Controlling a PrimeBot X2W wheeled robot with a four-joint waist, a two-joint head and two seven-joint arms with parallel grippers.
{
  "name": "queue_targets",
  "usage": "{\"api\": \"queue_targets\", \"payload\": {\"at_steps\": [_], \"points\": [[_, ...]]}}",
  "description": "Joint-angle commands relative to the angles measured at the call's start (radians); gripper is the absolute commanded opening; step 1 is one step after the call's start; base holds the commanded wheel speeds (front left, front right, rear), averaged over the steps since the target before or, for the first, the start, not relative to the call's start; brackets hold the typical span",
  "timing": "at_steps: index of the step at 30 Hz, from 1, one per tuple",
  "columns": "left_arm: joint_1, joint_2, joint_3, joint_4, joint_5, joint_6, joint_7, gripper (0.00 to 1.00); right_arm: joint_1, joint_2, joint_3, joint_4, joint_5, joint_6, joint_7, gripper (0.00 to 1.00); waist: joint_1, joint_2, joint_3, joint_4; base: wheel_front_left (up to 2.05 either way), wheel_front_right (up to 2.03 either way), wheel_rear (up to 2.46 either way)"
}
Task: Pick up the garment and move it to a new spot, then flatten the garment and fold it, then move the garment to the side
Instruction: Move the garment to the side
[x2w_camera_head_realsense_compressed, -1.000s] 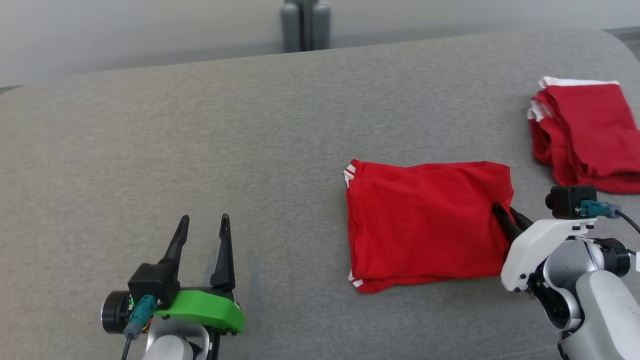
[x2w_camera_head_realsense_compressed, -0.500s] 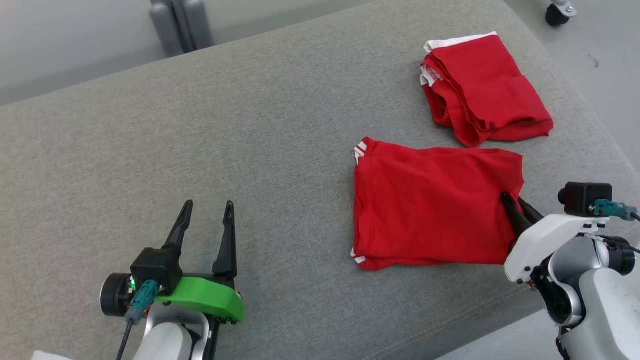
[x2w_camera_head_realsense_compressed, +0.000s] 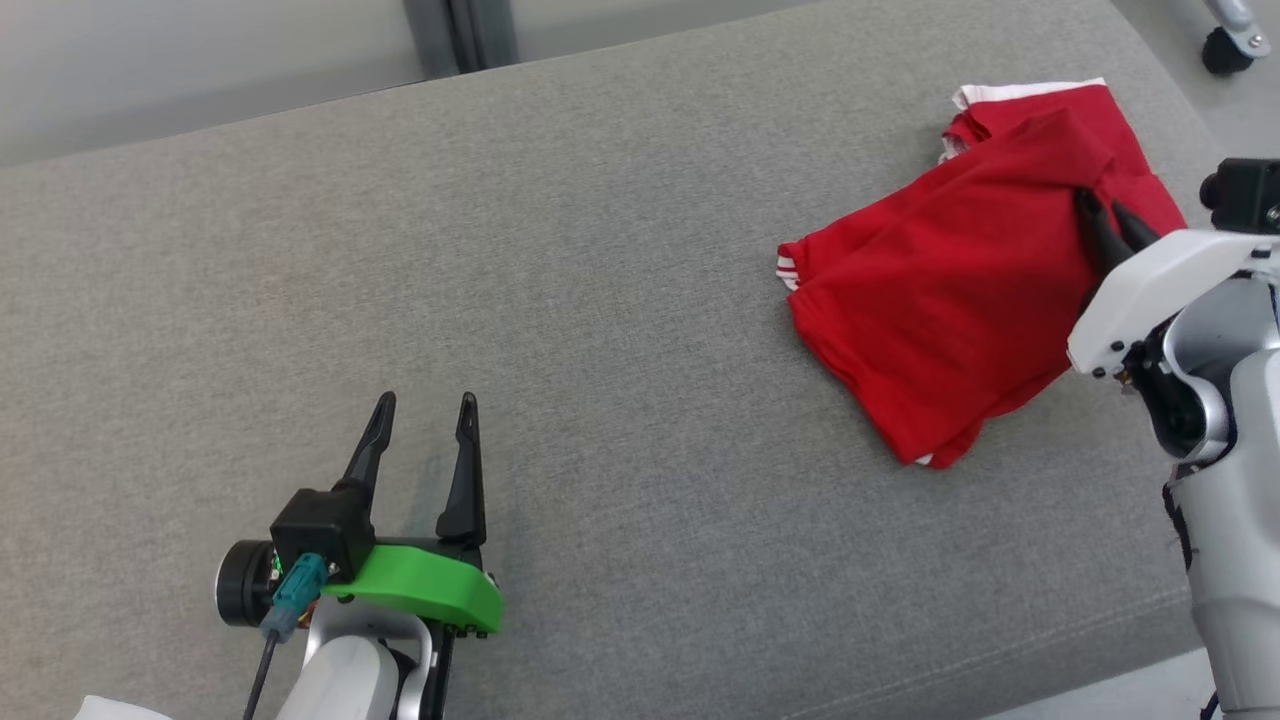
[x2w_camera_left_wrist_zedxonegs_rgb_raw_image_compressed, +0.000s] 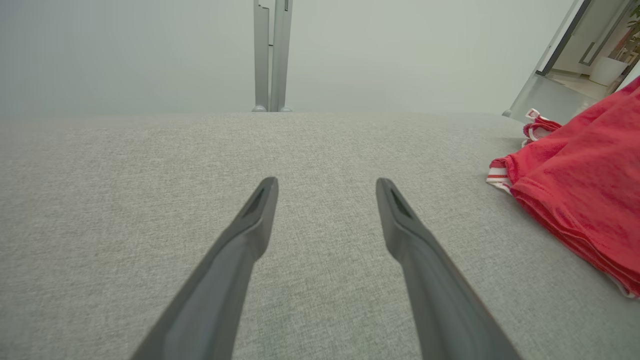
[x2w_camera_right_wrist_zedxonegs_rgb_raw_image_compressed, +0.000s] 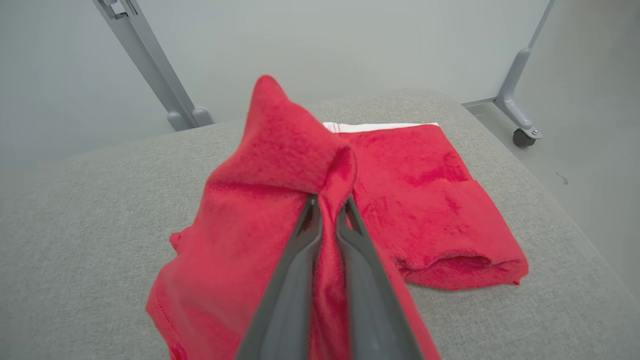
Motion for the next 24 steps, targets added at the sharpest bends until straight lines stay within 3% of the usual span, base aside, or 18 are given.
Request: {"api": "queue_targets", "payload": {"at_steps": [1,9,16,24], "points": [[-0.012,-0.003,0.003,0.005,-0.006,0.0,-0.006,1.0,-0.029,-0.013,-0.013,0.014,-0.014,-0.001,0.01,0.0,0.0,0.0,-0.011,0.061,0.0,0.0,0.0],[0.0,-0.02,0.011,0.022,-0.016,-0.003,-0.018,1.0,-0.12,-0.07,-0.083,0.072,-0.069,-0.001,0.059,0.0,0.0,0.0,-0.022,0.128,0.0,0.0,0.0],[-0.005,-0.025,0.017,0.025,-0.01,-0.007,-0.022,1.0,-0.159,-0.101,-0.158,0.111,-0.098,-0.001,0.09,0.0,0.0,0.0,-0.015,0.139,0.0,0.0,0.0],[-0.008,-0.016,0.017,0.016,0.005,-0.013,-0.022,1.0,-0.164,-0.203,-0.193,0.11,-0.137,-0.001,0.17,0.0,0.0,0.0,0.004,0.142,0.0,0.0,0.0]]}}
